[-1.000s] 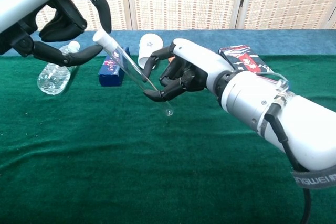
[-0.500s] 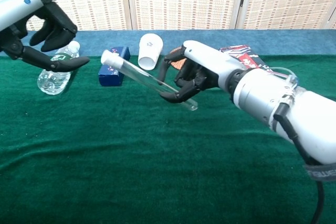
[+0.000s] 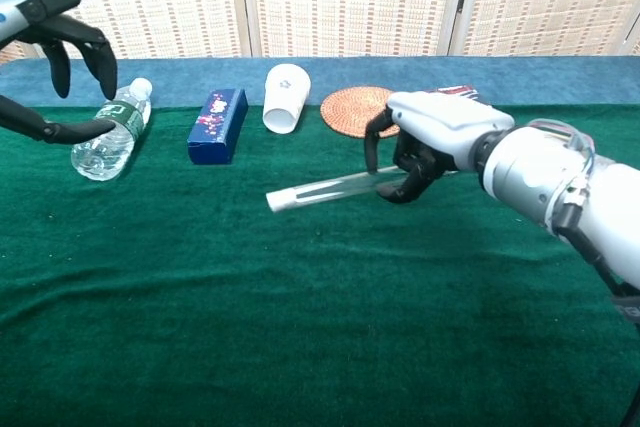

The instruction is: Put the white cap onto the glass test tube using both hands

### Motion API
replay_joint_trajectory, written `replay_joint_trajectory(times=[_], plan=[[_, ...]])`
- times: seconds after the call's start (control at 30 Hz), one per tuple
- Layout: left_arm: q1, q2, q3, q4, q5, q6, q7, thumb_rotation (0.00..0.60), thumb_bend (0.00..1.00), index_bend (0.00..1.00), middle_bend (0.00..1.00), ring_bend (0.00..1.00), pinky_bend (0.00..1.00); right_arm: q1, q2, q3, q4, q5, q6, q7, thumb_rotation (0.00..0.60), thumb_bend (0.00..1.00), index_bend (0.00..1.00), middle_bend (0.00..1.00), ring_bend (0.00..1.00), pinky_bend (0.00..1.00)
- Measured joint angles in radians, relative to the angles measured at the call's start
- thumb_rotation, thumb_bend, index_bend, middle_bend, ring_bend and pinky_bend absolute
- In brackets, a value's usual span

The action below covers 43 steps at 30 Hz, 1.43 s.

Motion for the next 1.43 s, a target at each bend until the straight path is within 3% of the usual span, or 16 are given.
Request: replay_joint_trajectory(times=[0.4,0.87,0.97,1.07,1.17,1.23,1.33,1.43], plan=[[0.028,0.001,0.009,0.033,-0.013,0.009,-0.026,0.600,0.30,0.00,0.51,0.38,0.48,0.003,-0.065,-0.028,0.138,0.026,-0.003,-0.015,0.600,0.66,0.53,0.99,1.00,1.00],[0.077,0.019,0.022,0.058,-0.068,0.009,-0.052,0.600,0.30,0.00,0.48,0.36,0.45,-0.034,-0.013,-0.029,0.094,0.002,-0.001,0.038,0.600,0.66,0.30,0.98,1.00,1.00],[0.104,0.037,0.024,0.067,-0.093,0.021,-0.065,0.600,0.30,0.01,0.48,0.36,0.43,-0.056,0.039,-0.031,0.045,-0.029,0.031,0.060,0.600,0.66,0.29,0.92,1.00,1.00],[0.136,0.058,0.026,0.083,-0.114,0.041,-0.074,0.600,0.30,0.06,0.48,0.35,0.40,-0.096,0.123,-0.042,-0.024,-0.070,0.075,0.090,0.600,0.66,0.29,0.76,0.95,1.00],[0.172,0.077,0.029,0.098,-0.138,0.068,-0.078,0.600,0.30,0.13,0.48,0.34,0.35,-0.156,0.229,-0.069,-0.089,-0.131,0.127,0.145,0.600,0.66,0.29,0.52,0.74,0.83],[0.195,0.091,0.032,0.104,-0.155,0.080,-0.078,0.600,0.30,0.15,0.47,0.32,0.31,-0.205,0.310,-0.096,-0.128,-0.175,0.162,0.204,0.600,0.66,0.24,0.32,0.50,0.52],[0.236,0.126,0.041,0.103,-0.185,0.090,-0.086,0.600,0.30,0.14,0.42,0.26,0.24,-0.273,0.429,-0.140,-0.183,-0.228,0.192,0.310,0.600,0.66,0.12,0.11,0.25,0.19],[0.262,0.155,0.056,0.087,-0.200,0.089,-0.088,0.600,0.29,0.11,0.35,0.19,0.16,-0.348,0.535,-0.184,-0.216,-0.299,0.239,0.413,0.600,0.66,0.06,0.04,0.14,0.10]])
